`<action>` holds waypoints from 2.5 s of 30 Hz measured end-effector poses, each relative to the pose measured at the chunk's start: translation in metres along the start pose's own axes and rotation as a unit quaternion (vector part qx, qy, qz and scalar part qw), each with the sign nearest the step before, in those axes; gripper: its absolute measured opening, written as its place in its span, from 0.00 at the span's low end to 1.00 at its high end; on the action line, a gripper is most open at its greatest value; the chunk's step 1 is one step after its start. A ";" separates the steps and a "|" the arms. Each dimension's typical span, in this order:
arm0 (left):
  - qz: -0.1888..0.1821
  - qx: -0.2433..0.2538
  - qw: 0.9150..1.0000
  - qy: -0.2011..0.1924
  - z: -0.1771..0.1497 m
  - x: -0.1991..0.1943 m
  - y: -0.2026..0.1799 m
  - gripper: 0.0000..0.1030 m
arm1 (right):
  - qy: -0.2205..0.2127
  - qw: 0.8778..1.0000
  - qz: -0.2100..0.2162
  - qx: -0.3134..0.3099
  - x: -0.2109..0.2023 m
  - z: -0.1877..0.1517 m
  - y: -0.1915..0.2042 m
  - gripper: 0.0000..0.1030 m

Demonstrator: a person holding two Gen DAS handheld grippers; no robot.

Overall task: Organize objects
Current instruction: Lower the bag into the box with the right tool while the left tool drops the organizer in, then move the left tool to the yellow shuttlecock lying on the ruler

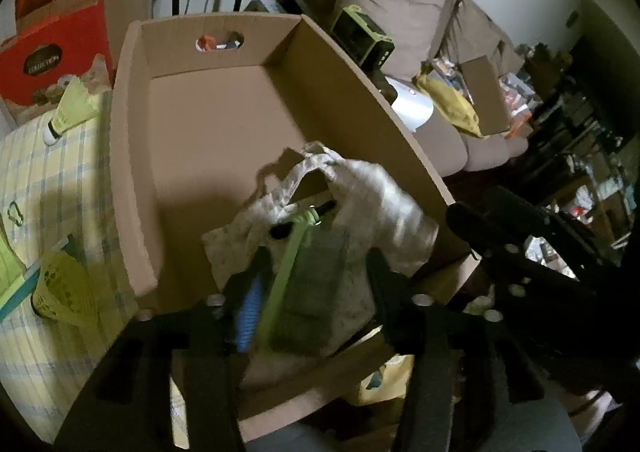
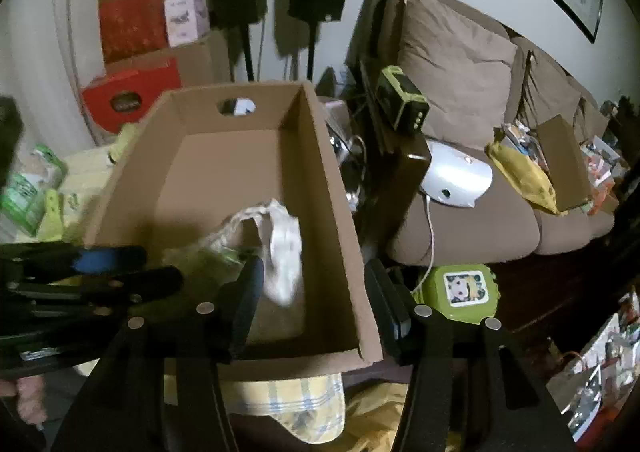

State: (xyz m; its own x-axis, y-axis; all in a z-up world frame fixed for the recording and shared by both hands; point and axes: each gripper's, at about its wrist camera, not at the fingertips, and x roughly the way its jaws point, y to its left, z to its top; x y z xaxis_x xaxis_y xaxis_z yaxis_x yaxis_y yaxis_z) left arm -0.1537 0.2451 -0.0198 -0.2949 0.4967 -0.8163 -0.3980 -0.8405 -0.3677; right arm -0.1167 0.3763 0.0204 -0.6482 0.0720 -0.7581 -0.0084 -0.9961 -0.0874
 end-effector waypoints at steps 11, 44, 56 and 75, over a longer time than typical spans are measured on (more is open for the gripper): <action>0.026 -0.006 0.998 -0.060 -0.004 -0.067 0.027 0.69 | -0.024 0.999 0.024 -0.013 -0.018 0.007 0.024 0.54; 0.179 -0.053 0.972 -0.140 -0.070 -0.173 0.165 0.98 | -0.022 0.986 0.156 -0.061 -0.018 0.020 0.154 0.72; 0.166 -0.027 0.979 -0.120 -0.102 -0.154 0.198 0.98 | -0.021 0.980 0.180 -0.078 -0.015 0.023 0.184 0.72; 0.135 0.127 0.979 -0.088 -0.087 -0.076 0.186 0.96 | -0.011 0.978 0.199 -0.069 0.001 0.042 0.191 0.72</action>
State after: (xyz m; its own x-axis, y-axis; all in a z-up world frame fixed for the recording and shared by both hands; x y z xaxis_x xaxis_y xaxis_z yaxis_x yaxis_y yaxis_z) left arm -0.1303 0.0319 -0.0648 -0.5561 0.3117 -0.7704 -0.4813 -0.8766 -0.0072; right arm -0.1510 0.1838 0.0305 -0.5950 -0.3227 -0.7361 0.3490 -0.9287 0.1250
